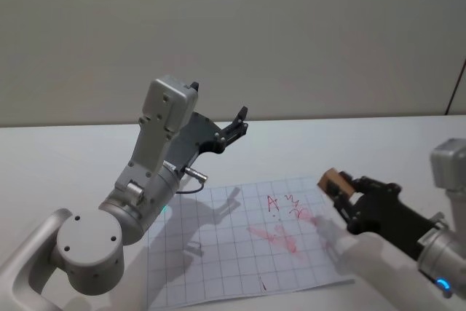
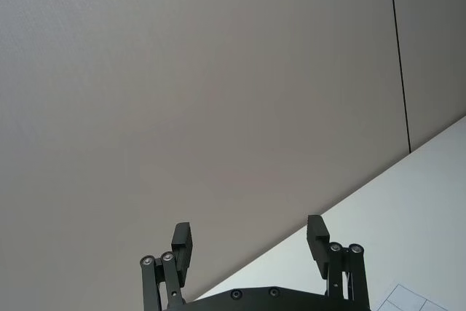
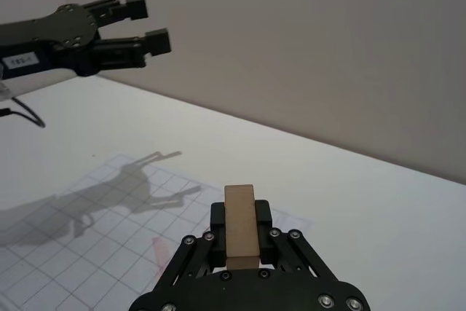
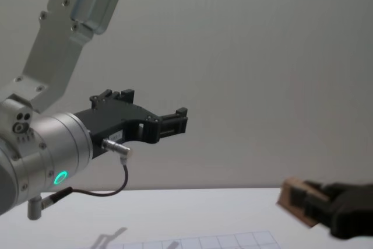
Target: Use the one hand to pick up the stamp and affix it onto the A4 paper.
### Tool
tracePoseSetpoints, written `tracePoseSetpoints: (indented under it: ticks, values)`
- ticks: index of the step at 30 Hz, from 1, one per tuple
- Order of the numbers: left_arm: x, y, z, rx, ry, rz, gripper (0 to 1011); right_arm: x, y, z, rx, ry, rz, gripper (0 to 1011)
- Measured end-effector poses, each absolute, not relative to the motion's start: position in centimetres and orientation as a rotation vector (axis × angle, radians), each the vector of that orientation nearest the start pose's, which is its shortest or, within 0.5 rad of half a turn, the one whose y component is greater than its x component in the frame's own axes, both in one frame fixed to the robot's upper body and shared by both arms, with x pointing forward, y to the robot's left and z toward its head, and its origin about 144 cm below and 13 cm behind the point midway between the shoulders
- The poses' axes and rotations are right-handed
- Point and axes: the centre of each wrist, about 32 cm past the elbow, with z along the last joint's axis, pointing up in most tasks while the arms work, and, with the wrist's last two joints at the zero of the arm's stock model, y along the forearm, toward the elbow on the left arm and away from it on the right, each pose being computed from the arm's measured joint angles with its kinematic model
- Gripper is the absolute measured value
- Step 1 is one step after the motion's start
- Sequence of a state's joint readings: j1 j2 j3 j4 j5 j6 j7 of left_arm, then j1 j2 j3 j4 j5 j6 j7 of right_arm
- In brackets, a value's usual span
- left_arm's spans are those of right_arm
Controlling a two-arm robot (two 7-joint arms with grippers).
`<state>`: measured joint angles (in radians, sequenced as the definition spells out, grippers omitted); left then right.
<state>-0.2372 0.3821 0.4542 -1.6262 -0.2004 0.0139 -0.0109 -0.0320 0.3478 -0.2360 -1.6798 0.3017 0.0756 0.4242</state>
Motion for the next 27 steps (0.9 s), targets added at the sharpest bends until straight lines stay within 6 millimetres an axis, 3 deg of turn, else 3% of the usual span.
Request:
tracePoseSetpoints:
  ticks: [14, 27]
  values:
    - [49.2, 19.8, 120.4, 0.061, -0.268, 1.124, 1001, 45.6, -22.0, 112.8, -0.215, 0.080, -0.760, 220]
    - [49.2, 19.8, 120.4, 0.061, -0.268, 1.124, 1001, 45.7, -21.5, 111.4, -0.275, 0.098, -0.743, 220]
